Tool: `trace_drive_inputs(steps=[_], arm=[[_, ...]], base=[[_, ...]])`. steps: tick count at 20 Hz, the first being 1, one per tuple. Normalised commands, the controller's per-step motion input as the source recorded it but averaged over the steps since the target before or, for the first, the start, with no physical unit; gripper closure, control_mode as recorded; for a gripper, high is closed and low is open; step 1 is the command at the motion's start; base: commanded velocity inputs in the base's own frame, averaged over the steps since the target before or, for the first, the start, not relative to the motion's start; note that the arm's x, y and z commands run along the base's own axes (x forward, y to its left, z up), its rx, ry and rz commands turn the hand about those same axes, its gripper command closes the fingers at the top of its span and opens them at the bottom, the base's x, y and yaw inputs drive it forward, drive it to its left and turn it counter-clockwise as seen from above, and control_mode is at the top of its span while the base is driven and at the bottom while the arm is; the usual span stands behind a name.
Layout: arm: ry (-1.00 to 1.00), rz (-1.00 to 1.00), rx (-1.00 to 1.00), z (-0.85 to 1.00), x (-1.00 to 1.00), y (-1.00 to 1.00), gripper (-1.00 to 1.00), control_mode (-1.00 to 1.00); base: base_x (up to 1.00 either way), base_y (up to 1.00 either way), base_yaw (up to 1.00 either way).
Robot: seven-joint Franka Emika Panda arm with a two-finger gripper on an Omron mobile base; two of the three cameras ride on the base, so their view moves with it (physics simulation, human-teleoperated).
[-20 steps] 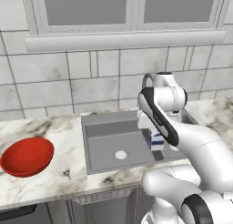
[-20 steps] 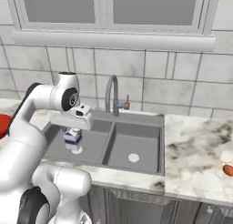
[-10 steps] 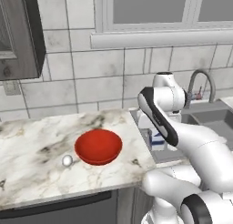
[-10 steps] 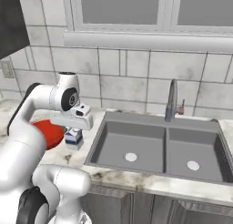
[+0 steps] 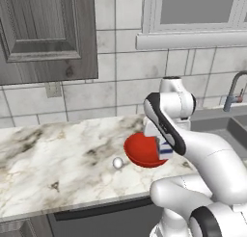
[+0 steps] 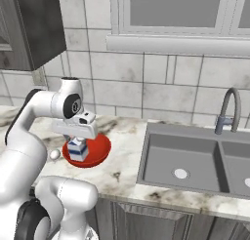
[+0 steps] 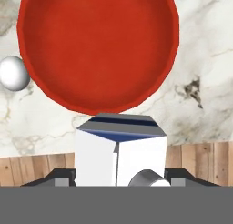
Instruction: Gather the eggs and milk located in the vicinity of the sink area and place them right next to the bowl.
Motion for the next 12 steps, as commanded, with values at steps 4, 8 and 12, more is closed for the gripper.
trace_drive_inputs(steps=[4,8,12], arm=[[0.0,0.0,0.0,0.0,0.0,0.0,1.0,-1.0],[0.0,0.0,0.0,0.0,0.0,0.0,1.0,-1.0],[0.0,-0.08,0.01,0.0,0.23,-0.17,1.0,-1.0]], base=[[0.0,0.0,0.0],[0.0,0.0,0.0],[0.0,0.0,0.0]])
